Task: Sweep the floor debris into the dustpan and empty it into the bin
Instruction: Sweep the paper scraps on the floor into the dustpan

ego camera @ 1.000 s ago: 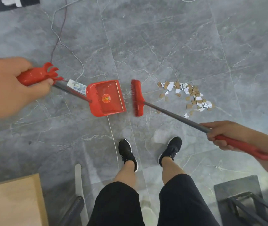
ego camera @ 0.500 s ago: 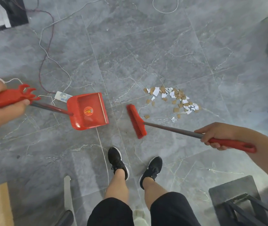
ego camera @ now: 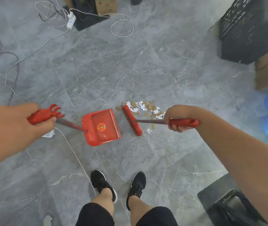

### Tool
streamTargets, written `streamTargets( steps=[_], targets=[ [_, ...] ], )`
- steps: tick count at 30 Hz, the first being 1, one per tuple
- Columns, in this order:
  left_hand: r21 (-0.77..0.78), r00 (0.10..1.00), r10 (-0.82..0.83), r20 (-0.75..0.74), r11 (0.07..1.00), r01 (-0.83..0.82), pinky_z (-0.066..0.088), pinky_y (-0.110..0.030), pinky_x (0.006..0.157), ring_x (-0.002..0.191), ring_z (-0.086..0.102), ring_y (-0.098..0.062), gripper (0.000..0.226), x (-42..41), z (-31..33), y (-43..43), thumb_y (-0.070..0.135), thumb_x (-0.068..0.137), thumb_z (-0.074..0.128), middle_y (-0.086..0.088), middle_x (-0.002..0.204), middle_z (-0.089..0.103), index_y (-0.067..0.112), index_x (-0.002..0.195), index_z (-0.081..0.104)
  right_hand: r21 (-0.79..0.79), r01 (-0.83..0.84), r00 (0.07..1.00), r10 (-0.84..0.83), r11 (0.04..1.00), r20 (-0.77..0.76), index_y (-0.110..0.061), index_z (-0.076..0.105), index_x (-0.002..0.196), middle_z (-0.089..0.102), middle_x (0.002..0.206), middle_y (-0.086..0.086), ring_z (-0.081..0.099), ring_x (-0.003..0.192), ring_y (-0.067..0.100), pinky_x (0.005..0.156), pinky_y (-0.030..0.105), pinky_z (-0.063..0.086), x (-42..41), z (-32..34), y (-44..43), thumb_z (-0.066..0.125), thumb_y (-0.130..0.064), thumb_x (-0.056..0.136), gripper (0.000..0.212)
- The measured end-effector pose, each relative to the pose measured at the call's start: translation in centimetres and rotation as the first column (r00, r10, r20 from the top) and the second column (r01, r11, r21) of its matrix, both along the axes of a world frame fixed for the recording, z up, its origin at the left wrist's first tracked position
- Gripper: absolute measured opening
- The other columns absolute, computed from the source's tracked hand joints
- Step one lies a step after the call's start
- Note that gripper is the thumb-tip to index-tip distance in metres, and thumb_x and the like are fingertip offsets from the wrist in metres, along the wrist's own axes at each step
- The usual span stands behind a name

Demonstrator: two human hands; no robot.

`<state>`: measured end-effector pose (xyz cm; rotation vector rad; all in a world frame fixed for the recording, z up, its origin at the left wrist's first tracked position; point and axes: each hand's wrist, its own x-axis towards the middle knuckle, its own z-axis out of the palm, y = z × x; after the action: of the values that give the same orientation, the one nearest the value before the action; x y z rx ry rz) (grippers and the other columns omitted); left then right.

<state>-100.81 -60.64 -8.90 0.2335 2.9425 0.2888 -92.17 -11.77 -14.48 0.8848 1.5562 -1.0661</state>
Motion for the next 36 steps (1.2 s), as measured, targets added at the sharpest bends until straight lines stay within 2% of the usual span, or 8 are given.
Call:
streamTargets(
  steps=[3,15,18,21,26,30,33,36],
  targets=[
    [0.061,0.997,-0.019,0.073,0.998,0.014,0.053,-0.037,0.051,0.049,0.059,-0.026,0.055,-1.0,0.9,3.8,0.085,0.069,0.062,0.003,0.049,0.051,0.031,0.074,0.053,0.042,0.056,0.998,-0.056,0.998,-0.01,-0.006,0.05,0.1,0.055,0.07,0.01,0.047,0.045,0.013,0.039,0.016,0.036,0.2,0.9,1.6,0.048,-0.007,0.091,0.01],
    [0.03,0.96,-0.252,0.124,0.968,0.25,0.055,-0.04,0.058,0.051,0.058,-0.025,0.036,-6.4,4.5,15.6,0.075,0.071,0.055,0.003,0.047,0.053,0.04,0.076,0.054,0.26,0.376,0.926,-0.371,0.89,-0.069,-0.002,0.05,0.098,0.056,0.071,0.014,0.049,0.041,0.015,0.037,0.018,0.038,-0.1,3.2,7.2,0.047,-0.005,0.092,0.007],
    [-0.019,0.948,-0.274,0.161,0.96,0.281,0.05,-0.036,0.058,0.054,0.058,-0.022,0.026,-7.9,5.3,16.4,0.065,0.08,0.067,0.005,0.048,0.055,0.041,0.076,0.056,0.281,0.49,0.87,-0.481,0.825,-0.105,-0.006,0.046,0.092,0.046,0.068,0.013,0.046,0.041,0.016,0.047,0.02,0.032,0.5,1.8,7.3,0.046,-0.002,0.09,0.005],
    [-0.069,0.943,-0.272,0.192,0.955,0.289,0.046,-0.034,0.057,0.055,0.058,-0.022,0.041,-9.1,5.1,16.7,0.059,0.083,0.069,0.003,0.051,0.058,0.025,0.064,0.056,0.303,0.547,0.836,-0.526,0.78,-0.156,-0.01,0.042,0.082,0.038,0.062,0.008,0.037,0.047,0.017,0.052,0.021,0.024,1.0,-0.5,5.6,0.042,0.004,0.087,0.014],
    [-0.132,0.932,-0.323,0.164,0.929,0.345,0.035,-0.032,0.054,0.06,0.057,-0.026,0.045,-10.0,3.8,15.9,0.062,0.085,0.064,0.001,0.057,0.058,0.025,0.063,0.048,0.31,0.566,0.822,-0.554,0.764,-0.135,-0.007,0.043,0.075,0.039,0.055,0.007,0.027,0.024,0.013,0.04,0.014,0.025,0.5,-3.7,-0.2,0.038,0.008,0.084,0.017],
    [-0.102,0.935,-0.321,0.154,0.936,0.338,0.045,-0.034,0.057,0.06,0.06,-0.032,0.044,-10.8,2.7,14.1,0.061,0.083,0.067,-0.002,0.055,0.058,0.025,0.062,0.051,0.253,0.582,0.812,-0.572,0.773,-0.12,-0.003,0.047,0.092,0.042,0.054,0.01,0.028,0.022,0.014,0.038,0.017,0.03,0.8,-3.8,-6.6,0.037,0.007,0.084,0.016],
    [-0.08,0.938,-0.307,0.16,0.943,0.322,0.047,-0.035,0.058,0.059,0.06,-0.031,0.046,-11.2,2.2,12.8,0.062,0.083,0.066,-0.001,0.054,0.057,0.025,0.06,0.048,0.236,0.585,0.811,-0.569,0.776,-0.137,-0.002,0.05,0.082,0.047,0.057,0.011,0.036,0.024,0.016,0.035,0.015,0.031,1.1,-3.1,-9.1,0.044,0.006,0.084,0.01],
    [-0.06,0.939,-0.305,0.156,0.946,0.318,0.048,-0.036,0.059,0.058,0.059,-0.029,0.048,-11.2,2.4,12.2,0.062,0.083,0.065,0.0,0.053,0.057,0.024,0.06,0.049,0.213,0.621,0.784,-0.598,0.755,-0.166,0.001,0.056,0.079,0.053,0.063,0.015,0.045,0.039,0.021,0.042,0.025,0.034,1.8,-2.5,-9.9,0.05,0.004,0.08,0.006]
  ],
)
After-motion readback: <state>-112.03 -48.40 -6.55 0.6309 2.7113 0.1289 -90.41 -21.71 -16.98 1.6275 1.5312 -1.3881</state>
